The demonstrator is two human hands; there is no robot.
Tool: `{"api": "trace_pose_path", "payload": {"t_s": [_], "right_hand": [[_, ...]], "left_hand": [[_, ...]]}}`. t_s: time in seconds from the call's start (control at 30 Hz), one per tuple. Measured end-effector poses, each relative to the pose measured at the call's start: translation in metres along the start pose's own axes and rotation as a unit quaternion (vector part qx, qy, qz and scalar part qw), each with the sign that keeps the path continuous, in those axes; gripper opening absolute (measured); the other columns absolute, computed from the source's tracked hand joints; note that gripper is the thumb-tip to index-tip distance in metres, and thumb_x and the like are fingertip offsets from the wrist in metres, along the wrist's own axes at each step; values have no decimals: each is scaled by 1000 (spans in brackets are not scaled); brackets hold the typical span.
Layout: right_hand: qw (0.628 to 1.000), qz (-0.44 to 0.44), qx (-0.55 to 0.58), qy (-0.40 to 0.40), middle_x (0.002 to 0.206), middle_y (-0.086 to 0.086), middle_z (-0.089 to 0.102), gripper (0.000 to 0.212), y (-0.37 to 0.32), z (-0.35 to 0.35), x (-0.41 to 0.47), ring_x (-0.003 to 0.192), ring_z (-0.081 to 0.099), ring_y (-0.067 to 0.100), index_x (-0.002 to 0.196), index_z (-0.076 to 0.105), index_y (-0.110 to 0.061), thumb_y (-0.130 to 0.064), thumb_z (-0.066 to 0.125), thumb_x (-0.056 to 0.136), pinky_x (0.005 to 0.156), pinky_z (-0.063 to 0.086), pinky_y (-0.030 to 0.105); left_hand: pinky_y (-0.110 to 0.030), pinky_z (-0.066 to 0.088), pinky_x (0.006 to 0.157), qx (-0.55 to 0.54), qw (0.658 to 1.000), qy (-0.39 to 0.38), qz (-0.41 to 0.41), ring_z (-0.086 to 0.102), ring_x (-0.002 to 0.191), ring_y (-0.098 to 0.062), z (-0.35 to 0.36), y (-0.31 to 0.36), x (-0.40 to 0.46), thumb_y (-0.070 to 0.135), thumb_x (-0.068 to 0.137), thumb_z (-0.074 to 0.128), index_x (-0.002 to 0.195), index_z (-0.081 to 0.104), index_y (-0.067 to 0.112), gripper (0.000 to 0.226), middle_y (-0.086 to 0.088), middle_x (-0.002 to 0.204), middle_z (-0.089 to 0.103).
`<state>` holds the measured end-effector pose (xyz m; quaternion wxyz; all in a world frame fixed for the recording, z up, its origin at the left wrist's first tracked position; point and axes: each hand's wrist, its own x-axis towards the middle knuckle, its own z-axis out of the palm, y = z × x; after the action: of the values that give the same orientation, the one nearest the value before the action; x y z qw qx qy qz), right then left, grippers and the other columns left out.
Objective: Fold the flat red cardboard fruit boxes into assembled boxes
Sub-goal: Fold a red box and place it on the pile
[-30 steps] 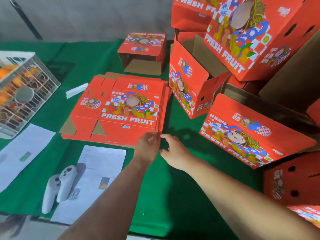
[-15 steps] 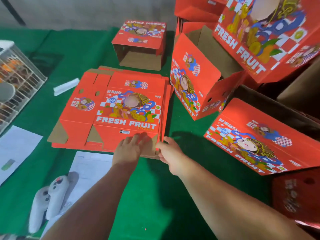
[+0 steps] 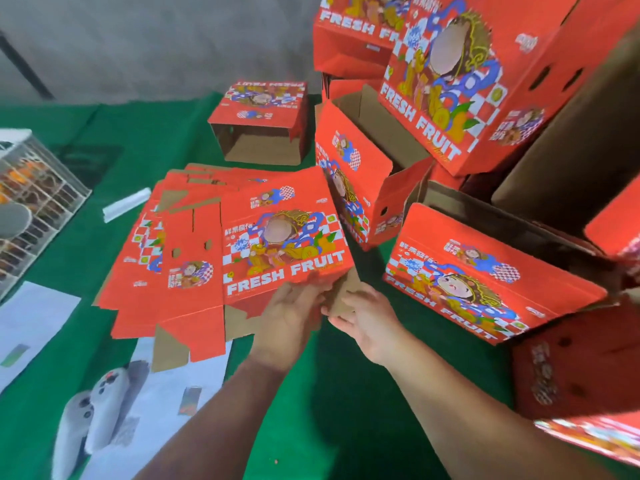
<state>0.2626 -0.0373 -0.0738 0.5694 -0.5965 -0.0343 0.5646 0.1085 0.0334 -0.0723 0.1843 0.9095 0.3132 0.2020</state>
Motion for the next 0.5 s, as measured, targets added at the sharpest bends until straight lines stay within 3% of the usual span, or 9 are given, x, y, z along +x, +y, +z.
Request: {"api": "trace_pose_path", "payload": {"t_s": [0.17, 0.27, 0.4, 0.5], "right_hand": [[991, -104, -81, 3, 109, 8, 77, 26, -10, -32, -34, 91, 78, 35, 116, 60, -28, -6, 49, 108, 78, 60, 39], [980, -162, -114, 23, 102, -1, 79, 38, -25, -50, -54, 83, 79, 33, 110, 59, -41, -4, 49, 107, 67, 61, 35], [948, -222, -229, 0, 91, -27, 76, 55, -38, -63, -75, 74, 79, 24, 105, 53, -57, -3, 47, 106, 55, 60, 25], [923, -267, -278, 13, 93, -21, 77, 71, -48, -69, -90, 70, 78, 21, 112, 55, -73, -4, 43, 101, 53, 59, 26]], "left_hand": [[-40, 55, 74, 77, 994, 53, 53, 62, 93, -30, -13, 31, -7, 2, 67, 88, 135, 58, 26, 78, 4, 107, 72], [-43, 51, 81, 129, 989, 67, -27, 63, 101, -32, -22, 25, -24, 12, 78, 85, 140, 61, 32, 69, 5, 120, 69], [-40, 54, 85, 12, 994, 77, -80, 68, 103, -30, -32, 21, -38, 7, 89, 71, 128, 73, 27, 44, 4, 119, 73], [-29, 51, 84, -91, 977, 171, -86, 69, 96, -14, -43, 40, -35, 18, 91, 73, 109, 76, 32, 23, 24, 104, 70]]}}
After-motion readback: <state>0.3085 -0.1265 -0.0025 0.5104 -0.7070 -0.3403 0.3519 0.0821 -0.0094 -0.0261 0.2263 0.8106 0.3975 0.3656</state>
